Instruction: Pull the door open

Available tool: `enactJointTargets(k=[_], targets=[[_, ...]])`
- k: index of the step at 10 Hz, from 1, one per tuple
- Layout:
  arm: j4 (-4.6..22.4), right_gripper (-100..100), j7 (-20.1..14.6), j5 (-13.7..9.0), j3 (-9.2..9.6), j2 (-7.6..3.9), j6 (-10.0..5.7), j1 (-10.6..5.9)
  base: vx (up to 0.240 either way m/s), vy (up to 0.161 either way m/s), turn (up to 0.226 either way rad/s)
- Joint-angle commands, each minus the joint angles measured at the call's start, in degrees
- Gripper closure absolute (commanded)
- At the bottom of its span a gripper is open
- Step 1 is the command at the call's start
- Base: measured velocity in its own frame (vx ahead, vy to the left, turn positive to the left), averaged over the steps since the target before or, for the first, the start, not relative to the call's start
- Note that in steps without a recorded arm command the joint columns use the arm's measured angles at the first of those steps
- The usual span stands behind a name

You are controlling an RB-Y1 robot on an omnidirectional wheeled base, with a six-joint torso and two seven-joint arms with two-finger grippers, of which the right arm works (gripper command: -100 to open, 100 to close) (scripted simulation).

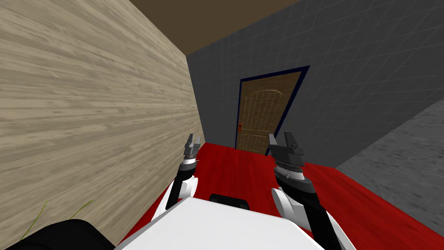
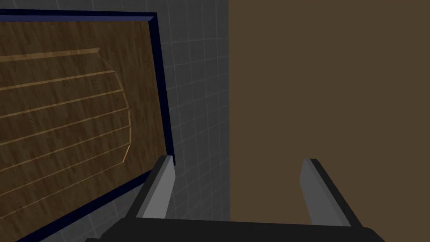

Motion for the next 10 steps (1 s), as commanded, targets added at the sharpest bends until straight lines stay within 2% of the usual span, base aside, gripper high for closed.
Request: enactJointTargets(k=[1,3,6,10], targets=[[1.95,-100,-1.5,-1.57,-0.47,-0.81,0.33,-0.76,0.09,-0.023,0.08],[4.49,-100,-3.44,-3.61,-1.09,-1.66,0.75,-1.74,0.166,-0.024,0.072],[7.13,-100,-5.46,-5.74,-1.73,-2.4,1.2,-2.76,0.137,-0.023,0.054],[12.0,-100,-9.2,-9.67,-2.91,-3.42,2.01,-4.65,0.13,-0.009,0.067]])
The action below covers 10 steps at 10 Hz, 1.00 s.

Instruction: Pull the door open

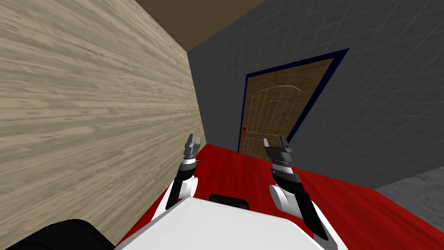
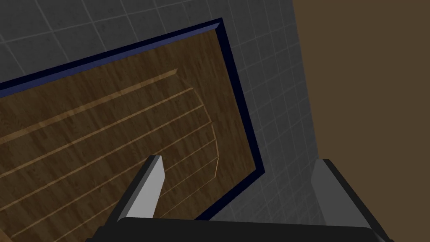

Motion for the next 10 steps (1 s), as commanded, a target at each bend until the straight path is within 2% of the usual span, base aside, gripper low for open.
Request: enactJointTargets(k=[1,2,7,8,10], targets=[[1.69,-100,-1.28,-1.27,-0.4,-0.27,0.24,-0.69,0.111,-0.029,0.041],[3.52,-100,-2.68,-2.74,-0.84,-0.56,0.55,-1.4,0.134,-0.051,0.095],[8.45,-100,-6.46,-6.71,-2.03,-1.1,1.38,-3.31,0.109,-0.024,0.052],[10.52,-100,-8.06,-8.38,-2.54,-1.24,1.73,-4.12,0.116,-0.039,0.114],[12.6,-100,-9.65,-10.06,-3.04,-1.37,2.07,-4.92,0.117,-0.039,0.066]])
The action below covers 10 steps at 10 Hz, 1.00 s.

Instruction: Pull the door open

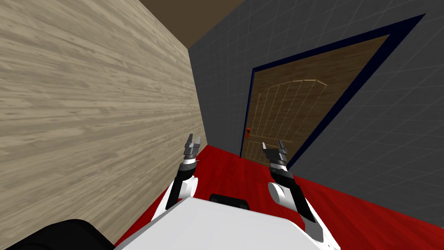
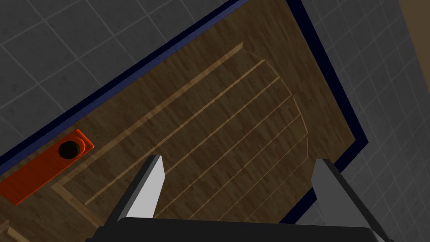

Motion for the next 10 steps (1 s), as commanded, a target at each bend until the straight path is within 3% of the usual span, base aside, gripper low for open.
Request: enactJointTargets(k=[1,5,10], targets=[[1.91,-100,-1.34,-1.42,-0.51,0.0,0.57,-1.1,0.114,-0.035,0.041],[8.33,-100,-6.27,-6.59,-2.07,0.03,1.65,-3.59,0.135,-0.032,0.085],[13.61,-100,-10.32,-10.85,-3.35,0.35,2.54,-5.64,0.104,-0.043,0.058]])
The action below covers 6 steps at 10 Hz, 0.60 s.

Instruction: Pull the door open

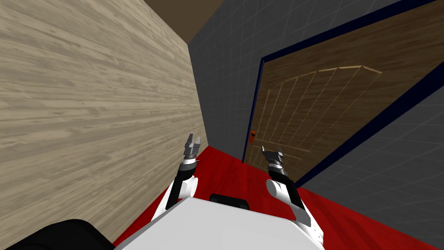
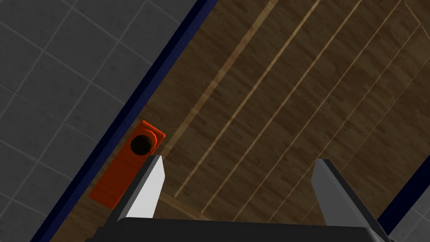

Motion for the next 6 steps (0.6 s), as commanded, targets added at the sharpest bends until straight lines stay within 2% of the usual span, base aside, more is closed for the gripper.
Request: enactJointTargets(k=[1,6], targets=[[1.94,-100,-1.46,-1.4,-0.42,0.08,0.18,-0.73,0.098,-0.033,0.059],[6.93,-100,-5.3,-5.42,-1.64,0.72,1.02,-2.67,0.093,-0.029,0.054]])
